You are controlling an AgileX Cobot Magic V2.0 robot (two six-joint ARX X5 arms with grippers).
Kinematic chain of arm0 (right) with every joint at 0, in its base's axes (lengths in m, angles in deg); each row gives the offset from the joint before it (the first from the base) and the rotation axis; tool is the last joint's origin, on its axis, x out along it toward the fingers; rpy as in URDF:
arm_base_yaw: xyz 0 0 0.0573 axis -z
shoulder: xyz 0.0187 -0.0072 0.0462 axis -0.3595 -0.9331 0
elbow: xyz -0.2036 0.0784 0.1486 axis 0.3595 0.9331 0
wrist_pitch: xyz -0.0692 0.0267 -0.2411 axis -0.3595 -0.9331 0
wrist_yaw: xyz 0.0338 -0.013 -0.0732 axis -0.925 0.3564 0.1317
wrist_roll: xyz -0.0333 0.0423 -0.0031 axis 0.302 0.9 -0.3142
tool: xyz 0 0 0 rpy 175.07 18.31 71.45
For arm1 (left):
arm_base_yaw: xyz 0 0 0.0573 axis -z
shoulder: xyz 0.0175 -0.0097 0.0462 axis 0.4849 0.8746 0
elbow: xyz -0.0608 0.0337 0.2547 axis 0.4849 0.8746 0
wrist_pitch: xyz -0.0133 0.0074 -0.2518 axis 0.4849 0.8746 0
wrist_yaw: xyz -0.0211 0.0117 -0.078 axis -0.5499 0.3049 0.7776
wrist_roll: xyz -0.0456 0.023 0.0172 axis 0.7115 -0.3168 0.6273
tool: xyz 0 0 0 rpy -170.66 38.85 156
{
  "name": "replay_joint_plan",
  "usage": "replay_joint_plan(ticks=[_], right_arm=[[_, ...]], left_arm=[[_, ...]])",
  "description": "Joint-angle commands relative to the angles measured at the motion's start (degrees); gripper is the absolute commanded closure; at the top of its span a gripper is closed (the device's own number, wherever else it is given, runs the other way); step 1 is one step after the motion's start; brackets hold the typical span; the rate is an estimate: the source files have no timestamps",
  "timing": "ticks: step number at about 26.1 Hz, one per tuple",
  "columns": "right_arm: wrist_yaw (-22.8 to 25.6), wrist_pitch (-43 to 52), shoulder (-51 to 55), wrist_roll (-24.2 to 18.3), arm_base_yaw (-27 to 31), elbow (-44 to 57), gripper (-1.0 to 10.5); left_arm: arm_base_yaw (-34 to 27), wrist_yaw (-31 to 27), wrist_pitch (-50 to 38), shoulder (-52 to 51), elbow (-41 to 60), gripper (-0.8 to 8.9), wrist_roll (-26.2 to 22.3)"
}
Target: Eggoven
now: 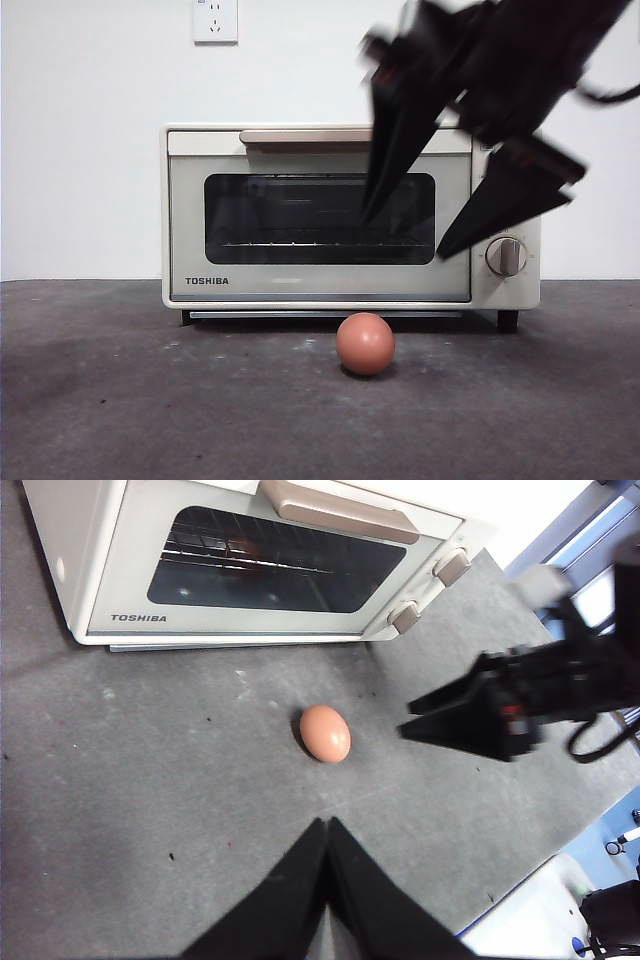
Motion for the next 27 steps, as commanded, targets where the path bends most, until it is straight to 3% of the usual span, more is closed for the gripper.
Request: replay_joint_plan(ticks=[1,8,16,27], right_arm=[[1.7,0.7,-5.1,1.0,-1.3,-3.2,5.8],[3.4,0.5,-18.3,1.0,-2.3,-10.7,5.8],[6.3,1.2,-23.5,0.9,-2.4,-11.5,5.9],[6.1,-0.2,-23.9,0.9,-2.4,-11.5,8.6]], left_arm=[[0.2,0.2,-0.7,0.2,-1.1,8.08,-0.9],[0.2,0.2,-0.7,0.2,-1.1,8.08,-0.9],[0.2,0.2,-0.7,0.3,-1.1,8.08,-0.9],[0.2,0.2,-0.8,0.2,-1.1,8.08,-0.9]])
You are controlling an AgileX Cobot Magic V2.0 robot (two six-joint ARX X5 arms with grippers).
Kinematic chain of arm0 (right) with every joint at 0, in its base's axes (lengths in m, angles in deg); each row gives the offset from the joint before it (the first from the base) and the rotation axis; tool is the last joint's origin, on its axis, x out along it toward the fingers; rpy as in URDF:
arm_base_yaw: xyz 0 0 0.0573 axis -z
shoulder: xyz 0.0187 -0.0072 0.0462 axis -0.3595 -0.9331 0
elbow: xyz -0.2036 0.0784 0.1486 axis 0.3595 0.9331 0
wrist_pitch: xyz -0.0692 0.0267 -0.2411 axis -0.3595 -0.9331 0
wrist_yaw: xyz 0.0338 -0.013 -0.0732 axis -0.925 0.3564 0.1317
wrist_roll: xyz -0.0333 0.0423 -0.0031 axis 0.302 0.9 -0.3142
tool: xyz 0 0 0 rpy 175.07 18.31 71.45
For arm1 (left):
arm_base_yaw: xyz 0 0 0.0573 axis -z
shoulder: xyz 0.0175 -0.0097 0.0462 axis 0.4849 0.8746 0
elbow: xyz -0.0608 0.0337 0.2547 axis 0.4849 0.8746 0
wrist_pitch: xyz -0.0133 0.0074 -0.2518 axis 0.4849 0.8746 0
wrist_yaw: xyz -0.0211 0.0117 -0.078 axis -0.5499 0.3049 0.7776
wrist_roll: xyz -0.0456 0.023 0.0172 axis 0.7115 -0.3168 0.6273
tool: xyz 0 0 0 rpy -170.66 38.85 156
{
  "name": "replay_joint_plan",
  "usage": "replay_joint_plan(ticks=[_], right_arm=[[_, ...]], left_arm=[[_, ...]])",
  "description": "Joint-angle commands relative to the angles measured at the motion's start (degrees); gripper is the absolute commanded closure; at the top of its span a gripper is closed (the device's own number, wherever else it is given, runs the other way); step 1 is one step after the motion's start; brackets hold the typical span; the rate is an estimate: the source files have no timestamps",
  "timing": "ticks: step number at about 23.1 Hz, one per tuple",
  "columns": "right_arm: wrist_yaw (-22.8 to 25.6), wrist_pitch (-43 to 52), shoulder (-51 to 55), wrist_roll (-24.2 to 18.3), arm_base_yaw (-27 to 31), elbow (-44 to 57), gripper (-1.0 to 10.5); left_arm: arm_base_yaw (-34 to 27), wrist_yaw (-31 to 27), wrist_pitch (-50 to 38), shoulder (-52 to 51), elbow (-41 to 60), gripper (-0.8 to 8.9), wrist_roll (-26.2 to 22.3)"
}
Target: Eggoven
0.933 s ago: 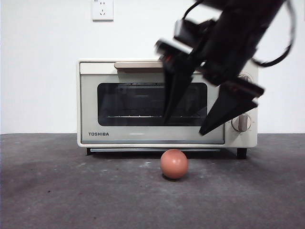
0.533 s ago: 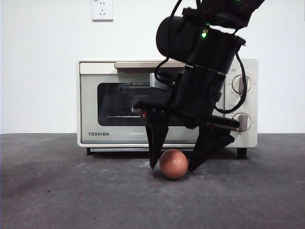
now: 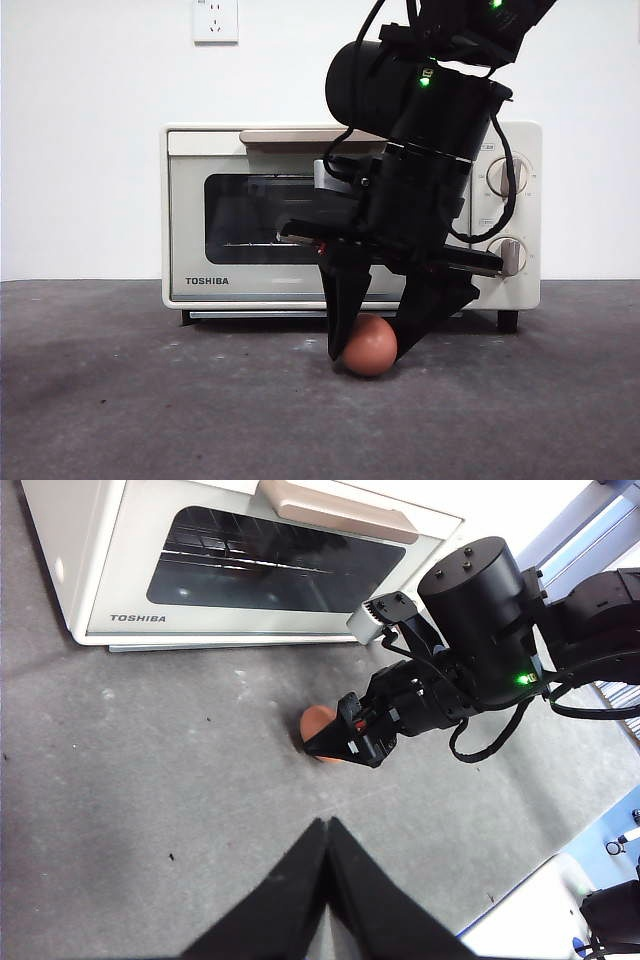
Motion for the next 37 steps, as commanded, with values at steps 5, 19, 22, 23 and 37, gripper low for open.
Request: replay_joint_plan(ticks=[5,19,22,23,37], right_arm=[[0.1,-0.2,-1.4,-0.2,-0.5,-1.0,9.4],[-0.2,-10.1,25.5,-7.7,-2.1,-1.0,9.4],[0.2,-12.7,34.2,-8.8,-2.1,-1.0,9.4],[0.5,-13.5,36.9,-8.9,-2.1,-1.0,9.4],[3.7,-18.4,52.5,-9.0,-2.1,-1.0,9.4]], left_arm=[[0.2,0.2,-0.7,0.3,-1.1,8.08,-0.9],[7.1,-2.7,-16.7,11.5,-4.9,8.08,3.8],[11.6,-6.8,-22.4,19.3,-8.3,8.08,3.8],[13.0,-7.8,-24.6,22.3,-9.5,8.08,3.8],[22.8,-18.3,-30.7,50.4,-27.0,8.08,-3.0]])
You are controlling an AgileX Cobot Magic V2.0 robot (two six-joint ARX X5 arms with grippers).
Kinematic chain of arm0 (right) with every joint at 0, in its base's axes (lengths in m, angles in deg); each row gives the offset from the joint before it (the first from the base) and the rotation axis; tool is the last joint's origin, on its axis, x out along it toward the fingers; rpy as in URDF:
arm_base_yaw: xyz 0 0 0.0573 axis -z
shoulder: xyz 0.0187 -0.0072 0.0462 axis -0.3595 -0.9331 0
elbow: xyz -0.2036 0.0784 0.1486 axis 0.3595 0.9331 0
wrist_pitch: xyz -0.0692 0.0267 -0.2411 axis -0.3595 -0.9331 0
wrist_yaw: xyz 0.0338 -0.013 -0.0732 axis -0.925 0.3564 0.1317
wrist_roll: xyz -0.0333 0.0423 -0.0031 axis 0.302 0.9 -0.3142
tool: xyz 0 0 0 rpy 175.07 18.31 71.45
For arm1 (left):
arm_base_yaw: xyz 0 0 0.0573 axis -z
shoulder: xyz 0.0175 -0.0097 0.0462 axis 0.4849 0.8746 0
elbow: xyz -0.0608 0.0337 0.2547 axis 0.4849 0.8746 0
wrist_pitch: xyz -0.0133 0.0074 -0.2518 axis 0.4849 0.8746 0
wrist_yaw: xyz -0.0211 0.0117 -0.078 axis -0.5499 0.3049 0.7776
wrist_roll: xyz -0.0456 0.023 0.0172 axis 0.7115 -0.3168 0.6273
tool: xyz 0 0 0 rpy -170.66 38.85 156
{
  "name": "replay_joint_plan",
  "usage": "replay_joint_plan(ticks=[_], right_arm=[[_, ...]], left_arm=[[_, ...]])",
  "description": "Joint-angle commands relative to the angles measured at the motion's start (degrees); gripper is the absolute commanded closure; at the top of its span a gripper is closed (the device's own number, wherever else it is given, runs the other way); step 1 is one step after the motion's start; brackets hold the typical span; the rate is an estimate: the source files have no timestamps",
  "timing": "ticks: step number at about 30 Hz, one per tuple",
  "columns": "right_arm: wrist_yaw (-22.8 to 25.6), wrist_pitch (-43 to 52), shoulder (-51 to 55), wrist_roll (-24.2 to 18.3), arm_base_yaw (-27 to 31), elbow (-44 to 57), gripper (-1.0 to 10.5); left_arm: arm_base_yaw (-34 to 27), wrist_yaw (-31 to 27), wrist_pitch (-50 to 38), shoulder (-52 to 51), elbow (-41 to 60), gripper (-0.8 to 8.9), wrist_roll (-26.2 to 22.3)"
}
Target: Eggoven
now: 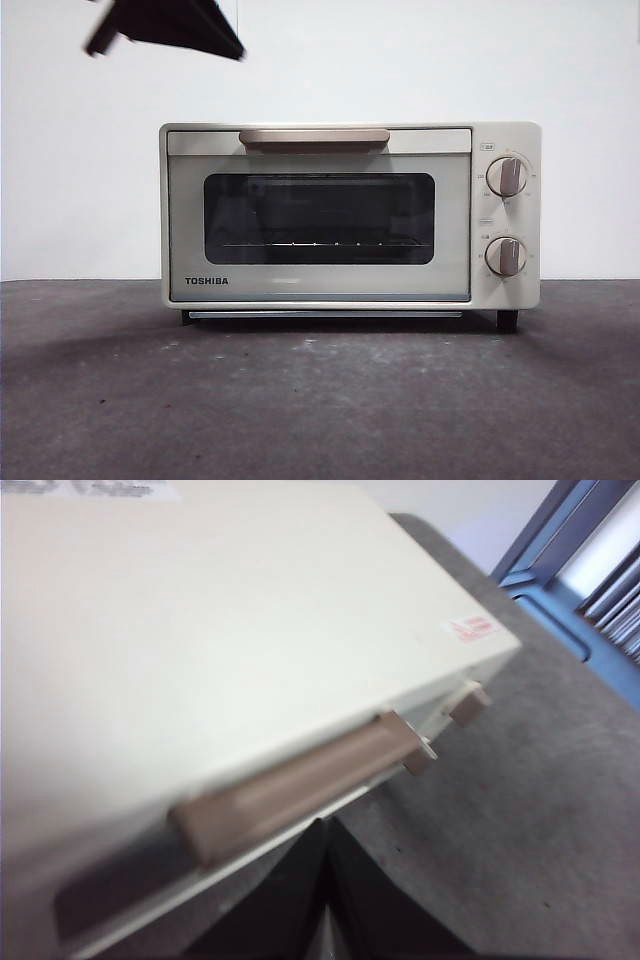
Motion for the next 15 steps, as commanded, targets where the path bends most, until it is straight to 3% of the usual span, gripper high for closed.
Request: replay_joint_plan(ticks=[1,15], right_arm=[[0.9,0.3,1.4,-0.6,-0.6,-0.9,9.4],[1.7,-0.2,6.3,-0.7,-0.6,-0.9,9.4]], left_arm=[[1.4,-1.5,-0.7,4.6,-4.1,8.08,-3.4],[4.1,-5.5,-3.0,15.6,-9.1,8.08,-5.8]])
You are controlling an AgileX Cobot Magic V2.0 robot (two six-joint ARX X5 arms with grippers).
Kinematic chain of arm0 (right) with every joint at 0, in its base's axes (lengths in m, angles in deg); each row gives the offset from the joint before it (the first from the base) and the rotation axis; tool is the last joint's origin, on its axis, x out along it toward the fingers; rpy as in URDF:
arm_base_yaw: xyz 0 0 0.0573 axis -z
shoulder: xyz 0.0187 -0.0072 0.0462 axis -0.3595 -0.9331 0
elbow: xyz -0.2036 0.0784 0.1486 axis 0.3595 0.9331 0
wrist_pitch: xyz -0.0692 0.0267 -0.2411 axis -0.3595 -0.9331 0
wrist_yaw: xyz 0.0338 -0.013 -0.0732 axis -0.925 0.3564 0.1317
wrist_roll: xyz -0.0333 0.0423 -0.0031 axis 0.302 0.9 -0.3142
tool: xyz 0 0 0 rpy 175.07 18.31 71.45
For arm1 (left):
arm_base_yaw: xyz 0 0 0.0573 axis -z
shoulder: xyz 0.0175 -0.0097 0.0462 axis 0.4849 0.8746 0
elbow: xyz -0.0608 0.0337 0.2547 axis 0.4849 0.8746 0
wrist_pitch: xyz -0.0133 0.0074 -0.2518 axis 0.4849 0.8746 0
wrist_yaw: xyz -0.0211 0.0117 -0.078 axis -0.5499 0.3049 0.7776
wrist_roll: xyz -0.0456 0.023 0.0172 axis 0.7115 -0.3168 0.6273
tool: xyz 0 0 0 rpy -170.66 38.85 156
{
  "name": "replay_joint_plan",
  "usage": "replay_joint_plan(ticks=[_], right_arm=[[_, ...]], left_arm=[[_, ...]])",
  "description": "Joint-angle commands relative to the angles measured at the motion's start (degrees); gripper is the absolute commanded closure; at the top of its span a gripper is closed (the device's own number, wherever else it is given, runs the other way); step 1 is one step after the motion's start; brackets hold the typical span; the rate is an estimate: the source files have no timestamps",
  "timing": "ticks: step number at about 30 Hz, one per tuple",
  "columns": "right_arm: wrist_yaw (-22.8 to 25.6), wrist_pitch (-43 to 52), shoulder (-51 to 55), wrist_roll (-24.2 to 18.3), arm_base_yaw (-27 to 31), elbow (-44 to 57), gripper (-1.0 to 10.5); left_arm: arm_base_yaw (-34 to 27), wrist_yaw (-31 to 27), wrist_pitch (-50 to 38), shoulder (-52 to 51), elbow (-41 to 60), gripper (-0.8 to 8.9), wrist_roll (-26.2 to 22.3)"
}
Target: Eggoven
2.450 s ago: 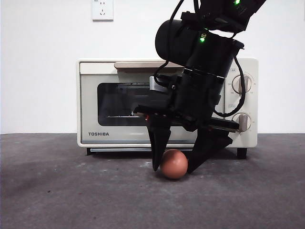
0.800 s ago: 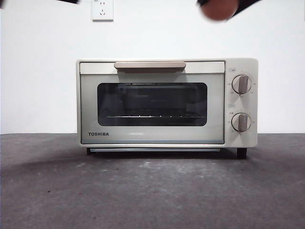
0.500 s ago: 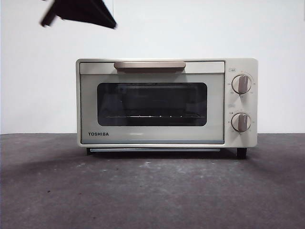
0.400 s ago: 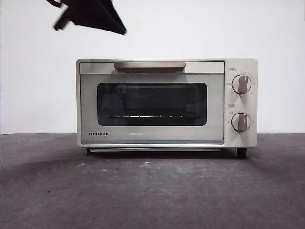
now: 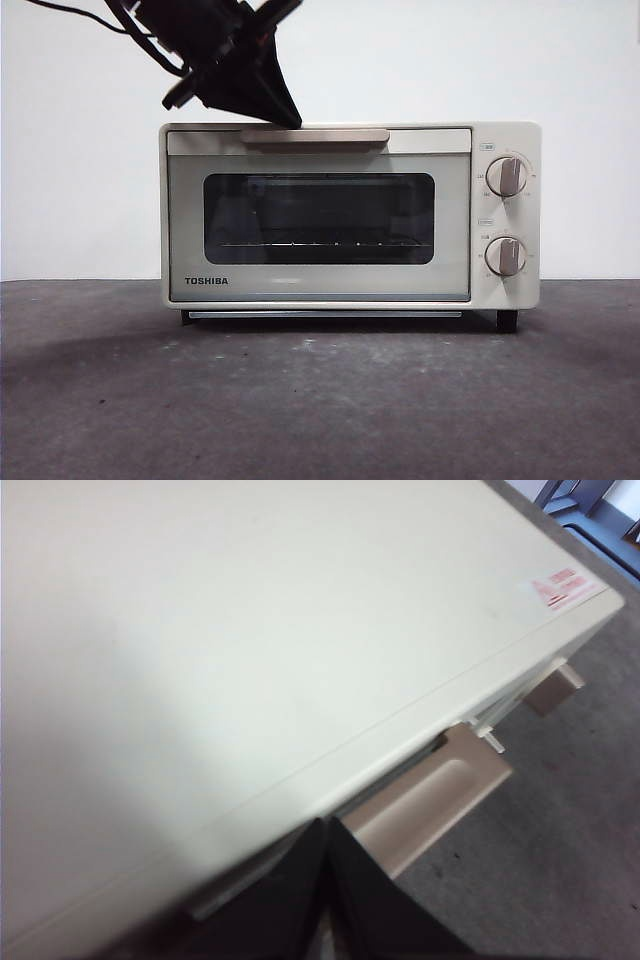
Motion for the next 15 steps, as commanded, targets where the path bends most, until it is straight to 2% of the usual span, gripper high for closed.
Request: replay_joint_plan(ticks=[1,7,15], right_arm=[[0.2,0.6,-0.2,-0.5,-0.6,-0.9,9.4],[0.2,0.4,0.2,-0.6,-0.6,-0.9,9.4],[1.4,0.4,0.1,-0.7,-0.6,-0.9,9.4]], left_arm=[[0.7,-1.5,-1.7,1.4,-1.5,8.08,-1.3],[1.7,-1.4,0.1,2.3,-1.5,8.08,-1.9],[6.1,-1.1,7.8,2.9,-1.5,8.08,-2.6]])
